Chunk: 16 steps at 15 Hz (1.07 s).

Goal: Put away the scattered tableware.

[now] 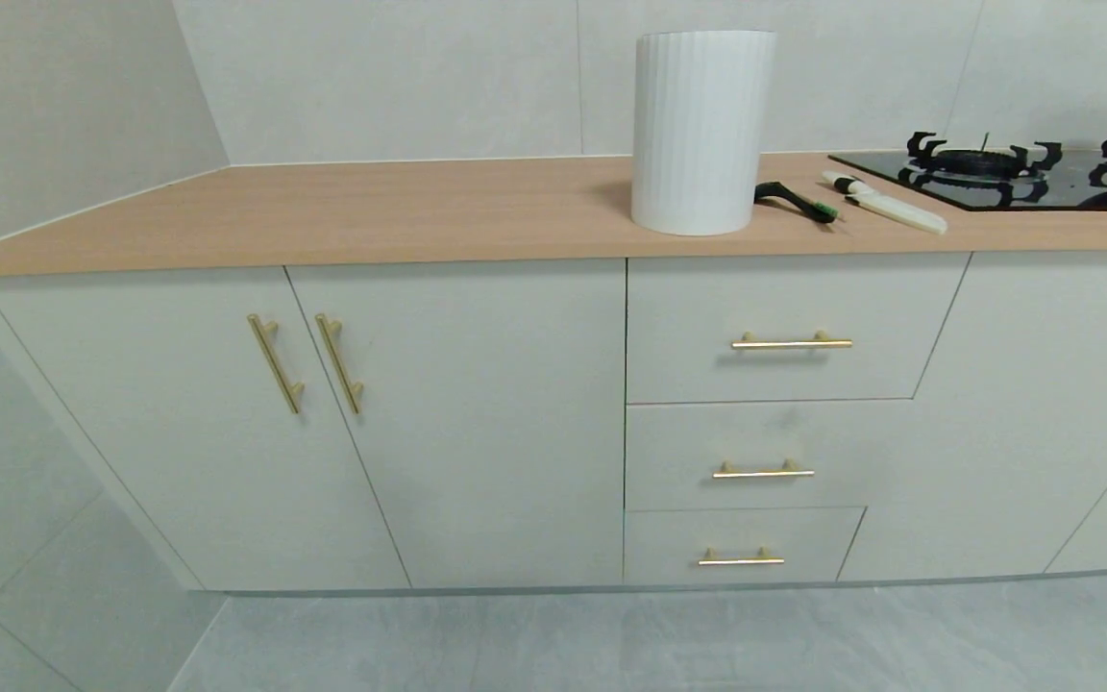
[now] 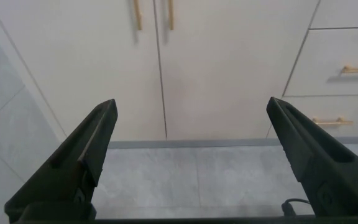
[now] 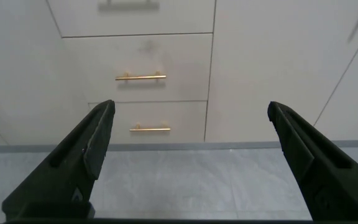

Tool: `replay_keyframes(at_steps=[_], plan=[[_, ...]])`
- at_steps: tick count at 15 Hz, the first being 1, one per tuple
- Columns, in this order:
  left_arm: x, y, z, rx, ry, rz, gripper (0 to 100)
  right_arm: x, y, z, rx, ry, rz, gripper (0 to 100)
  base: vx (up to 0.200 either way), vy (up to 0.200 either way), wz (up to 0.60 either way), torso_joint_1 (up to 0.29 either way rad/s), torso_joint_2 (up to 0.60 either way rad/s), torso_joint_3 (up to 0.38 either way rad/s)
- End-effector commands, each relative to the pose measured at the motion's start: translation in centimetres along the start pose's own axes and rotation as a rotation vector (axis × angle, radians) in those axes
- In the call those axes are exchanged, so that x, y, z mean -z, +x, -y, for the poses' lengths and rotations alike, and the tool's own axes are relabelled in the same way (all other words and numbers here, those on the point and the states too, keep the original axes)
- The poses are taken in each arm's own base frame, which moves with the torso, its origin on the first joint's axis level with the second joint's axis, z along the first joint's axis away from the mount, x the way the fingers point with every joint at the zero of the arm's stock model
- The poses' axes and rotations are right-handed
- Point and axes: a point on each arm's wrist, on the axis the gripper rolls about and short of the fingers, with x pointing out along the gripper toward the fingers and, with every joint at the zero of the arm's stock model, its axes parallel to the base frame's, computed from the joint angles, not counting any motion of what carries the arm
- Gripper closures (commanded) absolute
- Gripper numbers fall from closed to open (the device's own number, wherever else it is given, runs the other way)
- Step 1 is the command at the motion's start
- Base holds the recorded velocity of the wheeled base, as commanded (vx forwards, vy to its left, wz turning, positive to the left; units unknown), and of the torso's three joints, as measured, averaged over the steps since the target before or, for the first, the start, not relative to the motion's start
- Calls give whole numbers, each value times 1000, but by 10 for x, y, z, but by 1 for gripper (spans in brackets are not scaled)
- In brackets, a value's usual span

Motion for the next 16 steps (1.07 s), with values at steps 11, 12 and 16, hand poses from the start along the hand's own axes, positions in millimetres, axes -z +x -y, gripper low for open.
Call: replay_keyframes(at_steps=[11, 12, 16], plan=[[0, 0, 0, 0, 0, -1, 0, 0, 0, 0, 1, -3, -1, 0, 73, 0, 0, 1, 1, 1], [0, 0, 0, 0, 0, -1, 0, 0, 0, 0, 0, -5, -1, 0, 0, 0, 0, 0, 0, 0], [0, 0, 0, 0, 0, -1, 0, 0, 0, 0, -5, -12, -1, 0, 0, 0, 0, 0, 0, 0]])
